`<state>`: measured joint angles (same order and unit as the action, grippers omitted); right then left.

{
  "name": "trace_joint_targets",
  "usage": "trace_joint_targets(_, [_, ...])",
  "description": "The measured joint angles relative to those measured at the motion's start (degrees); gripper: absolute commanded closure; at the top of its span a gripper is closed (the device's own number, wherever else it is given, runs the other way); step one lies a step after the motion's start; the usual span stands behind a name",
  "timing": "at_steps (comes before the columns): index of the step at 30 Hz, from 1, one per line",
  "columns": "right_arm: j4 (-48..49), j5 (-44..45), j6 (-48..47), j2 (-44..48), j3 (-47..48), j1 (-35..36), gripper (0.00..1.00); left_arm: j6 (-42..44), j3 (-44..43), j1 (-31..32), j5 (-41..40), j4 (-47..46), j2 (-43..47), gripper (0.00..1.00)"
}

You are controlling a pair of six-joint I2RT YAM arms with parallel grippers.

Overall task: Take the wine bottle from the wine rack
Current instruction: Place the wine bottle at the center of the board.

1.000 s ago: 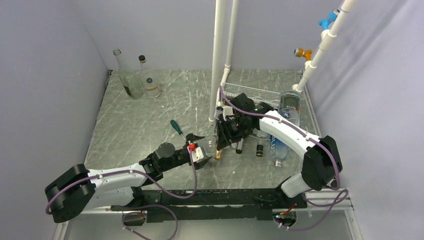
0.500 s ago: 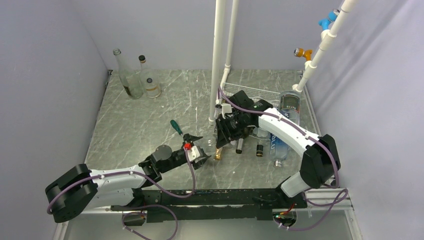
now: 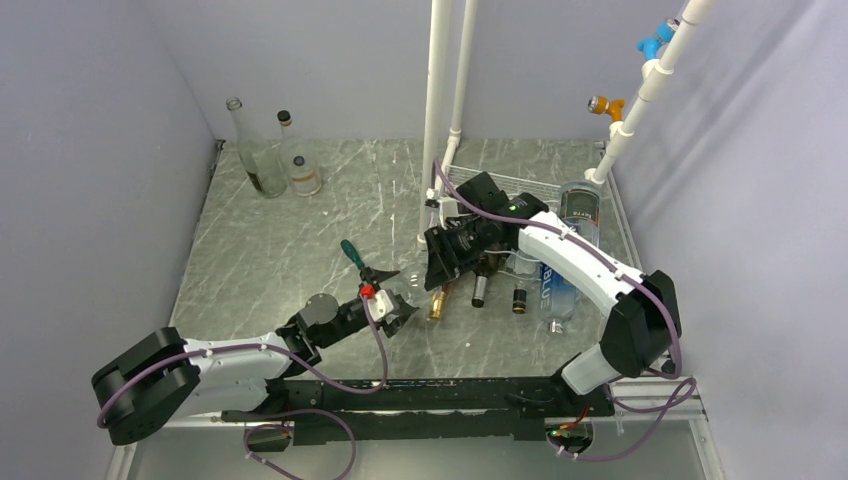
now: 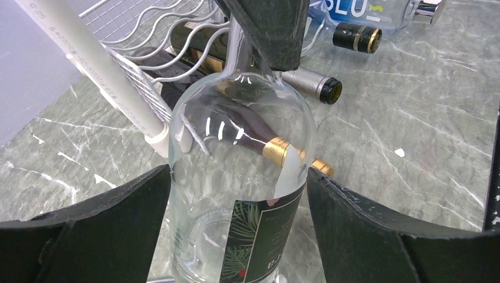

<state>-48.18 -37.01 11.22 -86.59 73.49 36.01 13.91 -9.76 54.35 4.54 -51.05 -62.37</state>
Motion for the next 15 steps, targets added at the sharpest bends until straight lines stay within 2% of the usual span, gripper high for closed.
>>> trace_joint_targets(15, [-0.3, -1.6, -3.1, 0.0, 3.8, 1.5, 0.37, 0.1, 1.3, -0.2, -1.0, -0.8, 0.0, 0.12])
